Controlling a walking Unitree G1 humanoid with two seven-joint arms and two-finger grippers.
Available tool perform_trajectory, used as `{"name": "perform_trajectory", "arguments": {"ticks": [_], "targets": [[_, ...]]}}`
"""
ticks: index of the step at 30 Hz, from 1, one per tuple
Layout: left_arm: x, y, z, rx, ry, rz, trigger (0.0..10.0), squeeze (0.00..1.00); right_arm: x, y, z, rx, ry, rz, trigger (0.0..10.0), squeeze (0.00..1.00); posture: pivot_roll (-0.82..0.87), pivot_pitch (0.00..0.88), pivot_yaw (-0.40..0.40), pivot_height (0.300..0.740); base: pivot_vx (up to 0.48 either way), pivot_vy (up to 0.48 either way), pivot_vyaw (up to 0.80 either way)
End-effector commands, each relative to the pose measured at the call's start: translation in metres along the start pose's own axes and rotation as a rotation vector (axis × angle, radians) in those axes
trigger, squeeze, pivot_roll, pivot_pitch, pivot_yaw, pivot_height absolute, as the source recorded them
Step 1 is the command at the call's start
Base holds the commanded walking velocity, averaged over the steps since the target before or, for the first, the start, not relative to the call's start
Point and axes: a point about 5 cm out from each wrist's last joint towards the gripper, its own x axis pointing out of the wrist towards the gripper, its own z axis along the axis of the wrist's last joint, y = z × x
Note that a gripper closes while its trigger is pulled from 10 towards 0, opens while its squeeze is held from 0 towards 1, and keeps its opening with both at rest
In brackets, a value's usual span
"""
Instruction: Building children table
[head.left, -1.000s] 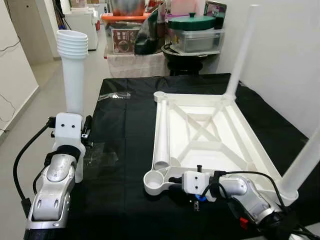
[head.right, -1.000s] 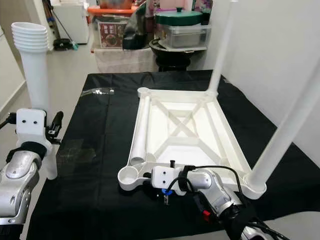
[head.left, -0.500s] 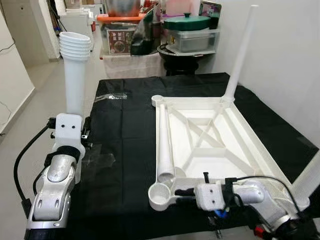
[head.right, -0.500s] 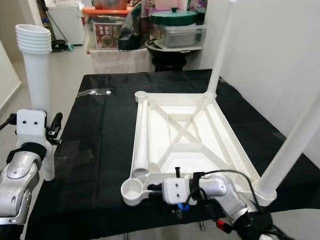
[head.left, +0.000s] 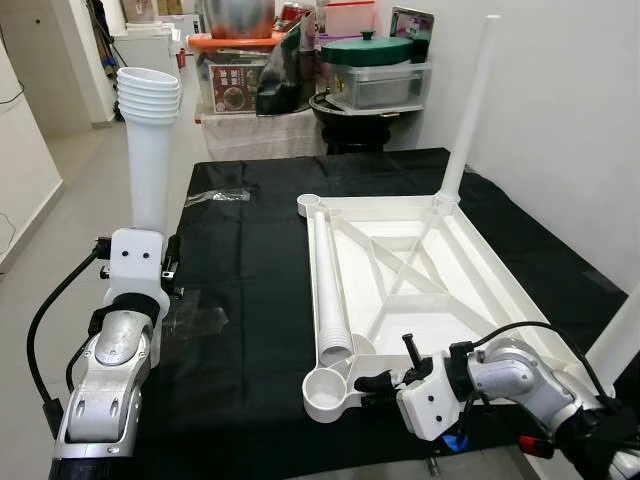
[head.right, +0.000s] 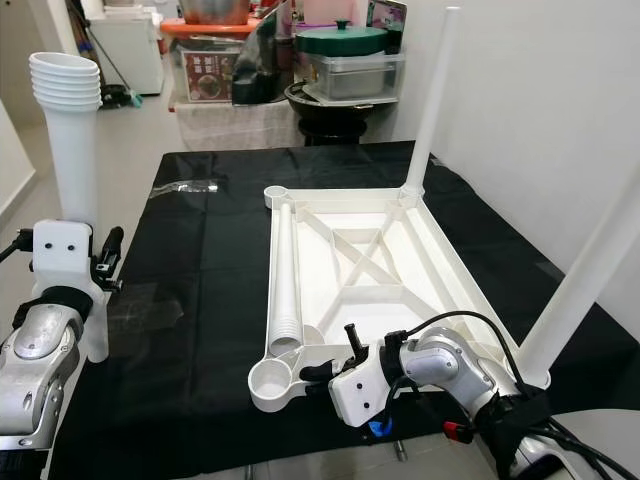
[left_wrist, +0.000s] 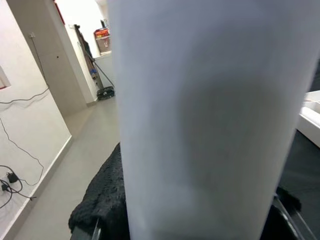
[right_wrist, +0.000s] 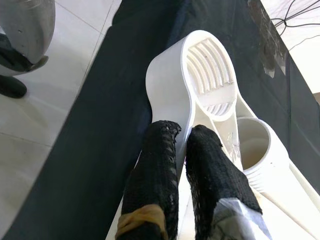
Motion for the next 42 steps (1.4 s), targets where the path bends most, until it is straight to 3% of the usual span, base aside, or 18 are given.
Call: {"name": "perform_trajectory", "arguments": {"ticks": [1,5,10,11,12,21,25,30,31,32,33,34,35,37,38,39,40,42], "targets": [[-0.003,-0.004,-0.014,-0.005,0.065,-0.012,10.0,0.0,0.004,-0.006,0.007,-0.095,-0.041,0.022,10.0,0.0,0.04,0.0,-0.03,0.74,0.0,0.0,0.0],[-0.004,-0.005,-0.015,-0.006,0.068,-0.012,10.0,0.0,0.007,-0.005,0.006,-0.109,-0.049,0.013,10.0,0.0,0.04,0.0,-0.03,0.74,0.0,0.0,0.0],[-0.004,-0.005,-0.016,-0.009,0.072,-0.011,10.0,0.0,0.01,-0.008,0.003,-0.035,-0.038,-0.051,10.0,0.0,0.04,0.0,-0.03,0.74,0.0,0.0,0.0],[-0.004,-0.005,-0.016,-0.012,0.072,-0.011,10.0,0.0,0.009,-0.013,0.001,0.015,-0.044,-0.108,10.0,0.04,0.04,0.0,-0.031,0.74,0.0,0.0,0.0],[-0.004,-0.006,-0.016,-0.013,0.072,-0.011,10.0,0.0,0.008,-0.016,0.0,0.043,-0.045,-0.137,10.0,1.0,0.04,0.0,-0.031,0.74,0.0,0.0,0.0],[-0.004,-0.006,-0.016,-0.016,0.075,-0.01,10.0,0.0,0.001,-0.027,0.0,0.095,-0.069,-0.234,10.0,1.0,0.03,0.0,-0.03,0.74,0.0,0.0,0.0],[-0.004,-0.006,-0.017,-0.018,0.075,-0.01,10.0,0.0,-0.011,-0.036,0.003,0.137,-0.095,-0.276,10.0,1.0,0.03,0.0,-0.03,0.74,0.0,0.0,0.0],[-0.005,-0.006,-0.017,-0.02,0.078,-0.011,10.0,0.0,-0.027,-0.051,0.008,0.259,-0.153,-0.362,10.0,1.0,0.03,0.0,-0.028,0.74,0.0,0.0,0.0],[-0.005,-0.006,-0.017,-0.022,0.078,-0.012,10.0,0.0,-0.034,-0.061,0.011,0.315,-0.193,-0.432,10.0,1.0,0.02,0.0,-0.027,0.74,0.0,0.0,0.0],[-0.005,-0.006,-0.017,-0.022,0.078,-0.012,10.0,0.0,-0.034,-0.061,0.011,0.315,-0.193,-0.432,10.0,1.0,0.02,0.0,-0.027,0.74,0.0,0.0,0.0],[-0.005,-0.007,-0.017,-0.025,0.076,-0.013,10.0,0.0,-0.043,-0.077,0.015,0.379,-0.251,-0.544,10.0,1.0,0.02,0.0,-0.027,0.74,0.0,0.0,0.0],[-0.005,-0.007,-0.017,-0.025,0.076,-0.013,10.0,0.0,-0.043,-0.077,0.015,0.379,-0.251,-0.544,10.0,1.0,0.02,0.0,-0.027,0.74,0.0,0.0,0.0],[-0.005,-0.008,-0.016,-0.028,0.069,-0.018,10.0,0.0,-0.052,-0.094,0.018,0.437,-0.313,-0.699,10.0,1.0,0.02,0.0,-0.027,0.74,0.0,0.0,0.0],[-0.004,-0.011,-0.012,-0.032,0.05,-0.032,10.0,0.0,-0.06,-0.115,0.019,0.54,-0.376,-0.931,10.0,1.0,0.02,0.0,-0.022,0.74,0.0,0.0,0.0],[-0.004,-0.013,-0.009,-0.031,0.035,-0.043,10.0,0.0,-0.06,-0.119,0.016,0.589,-0.377,-1.042,10.0,0.25,0.03,0.0,-0.021,0.74,0.0,0.0,0.0],[-0.004,-0.013,-0.009,-0.031,0.035,-0.043,10.0,0.0,-0.06,-0.119,0.016,0.589,-0.377,-1.042,10.0,0.25,0.03,0.0,-0.021,0.74,0.0,0.0,0.0],[-0.004,-0.014,-0.007,-0.028,0.021,-0.052,10.0,0.0,-0.058,-0.121,0.013,0.632,-0.372,-1.119,10.0,0.0,0.03,0.0,-0.021,0.74,0.0,0.0,0.0],[-0.004,-0.013,-0.003,-0.033,0.0,-0.055,10.0,0.0,-0.042,-0.114,0.01,0.741,-0.353,-1.203,10.0,0.0,0.04,0.0,-0.025,0.74,0.0,-0.356,0.0]]}}
